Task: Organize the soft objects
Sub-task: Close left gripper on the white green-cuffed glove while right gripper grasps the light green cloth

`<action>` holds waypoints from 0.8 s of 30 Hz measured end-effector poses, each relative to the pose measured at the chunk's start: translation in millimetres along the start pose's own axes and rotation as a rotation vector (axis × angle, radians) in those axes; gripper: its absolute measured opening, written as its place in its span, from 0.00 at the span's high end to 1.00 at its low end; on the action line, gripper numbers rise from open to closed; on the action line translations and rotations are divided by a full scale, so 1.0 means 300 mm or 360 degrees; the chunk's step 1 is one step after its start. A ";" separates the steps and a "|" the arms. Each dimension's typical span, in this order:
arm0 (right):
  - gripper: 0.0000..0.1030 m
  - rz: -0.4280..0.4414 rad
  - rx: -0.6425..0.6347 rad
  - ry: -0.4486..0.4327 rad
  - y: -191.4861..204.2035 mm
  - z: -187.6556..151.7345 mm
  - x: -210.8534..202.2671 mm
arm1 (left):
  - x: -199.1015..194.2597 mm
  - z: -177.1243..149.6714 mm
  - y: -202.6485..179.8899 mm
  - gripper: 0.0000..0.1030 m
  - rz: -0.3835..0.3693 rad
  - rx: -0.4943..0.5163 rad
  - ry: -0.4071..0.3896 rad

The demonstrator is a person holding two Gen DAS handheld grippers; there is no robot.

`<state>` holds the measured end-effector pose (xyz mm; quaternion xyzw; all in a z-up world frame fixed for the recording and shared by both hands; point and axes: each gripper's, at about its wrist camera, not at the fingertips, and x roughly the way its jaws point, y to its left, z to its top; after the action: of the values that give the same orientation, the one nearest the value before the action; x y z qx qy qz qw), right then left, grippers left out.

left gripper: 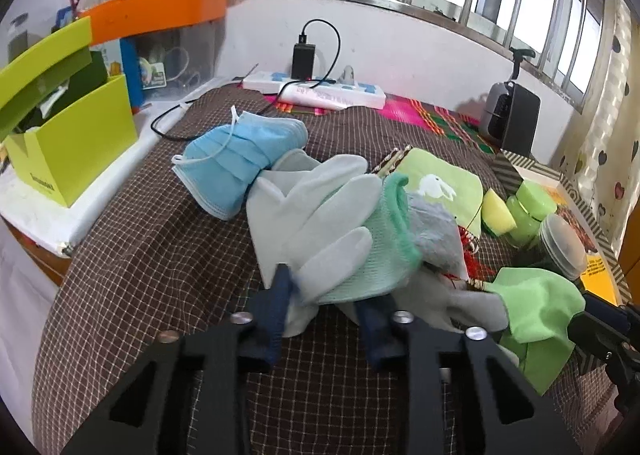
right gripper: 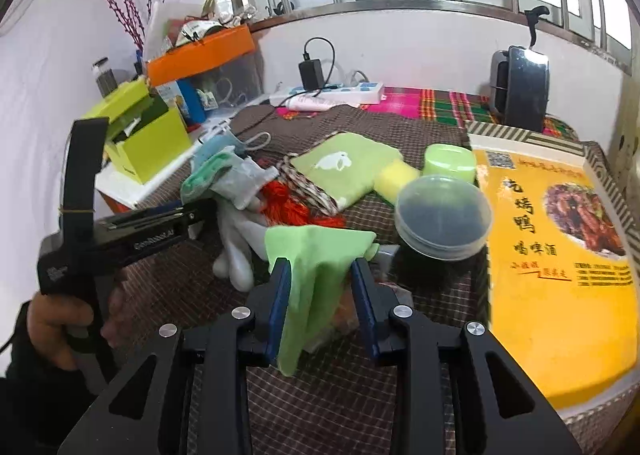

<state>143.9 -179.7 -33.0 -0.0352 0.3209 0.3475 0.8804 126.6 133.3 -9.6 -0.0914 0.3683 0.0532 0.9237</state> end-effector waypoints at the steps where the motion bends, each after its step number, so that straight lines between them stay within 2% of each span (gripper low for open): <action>1: 0.69 -0.0004 -0.0009 -0.0015 0.004 0.002 -0.004 | -0.004 0.001 0.004 0.83 0.0000 -0.0006 -0.0007; 4: 0.70 -0.0014 -0.0041 -0.0034 0.012 0.002 -0.008 | -0.025 0.002 0.023 0.89 0.0001 -0.0030 -0.0033; 6: 0.85 -0.0016 -0.0053 -0.0035 0.013 0.001 -0.006 | -0.039 0.001 0.029 0.91 -0.0002 -0.0040 -0.0044; 9: 0.92 -0.0003 -0.0057 -0.0033 0.013 0.002 -0.008 | -0.067 -0.007 0.035 0.92 -0.0022 -0.0047 -0.0053; 13: 0.92 0.0028 -0.0051 -0.0037 0.013 -0.001 -0.030 | -0.109 -0.028 0.030 0.93 -0.0037 -0.0037 -0.0060; 16: 0.90 -0.0024 -0.0031 -0.0047 0.007 -0.010 -0.047 | -0.135 -0.051 0.025 0.93 -0.0060 -0.0035 -0.0049; 19: 0.85 0.0014 -0.0052 0.0012 0.021 -0.035 -0.039 | -0.165 -0.079 0.012 0.93 -0.0082 -0.0020 -0.0044; 21: 0.76 0.0018 -0.0073 0.0047 0.031 -0.048 -0.025 | -0.176 -0.094 0.001 0.93 -0.0093 -0.0012 -0.0034; 24: 0.75 0.0028 -0.0057 0.0078 0.036 -0.057 -0.004 | -0.180 -0.109 -0.010 0.93 -0.0102 0.0001 -0.0014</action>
<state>127.1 -177.1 -43.9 -0.0566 0.3365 0.3598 0.8684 66.1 121.8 4.7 -0.1028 0.3610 0.0238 0.9266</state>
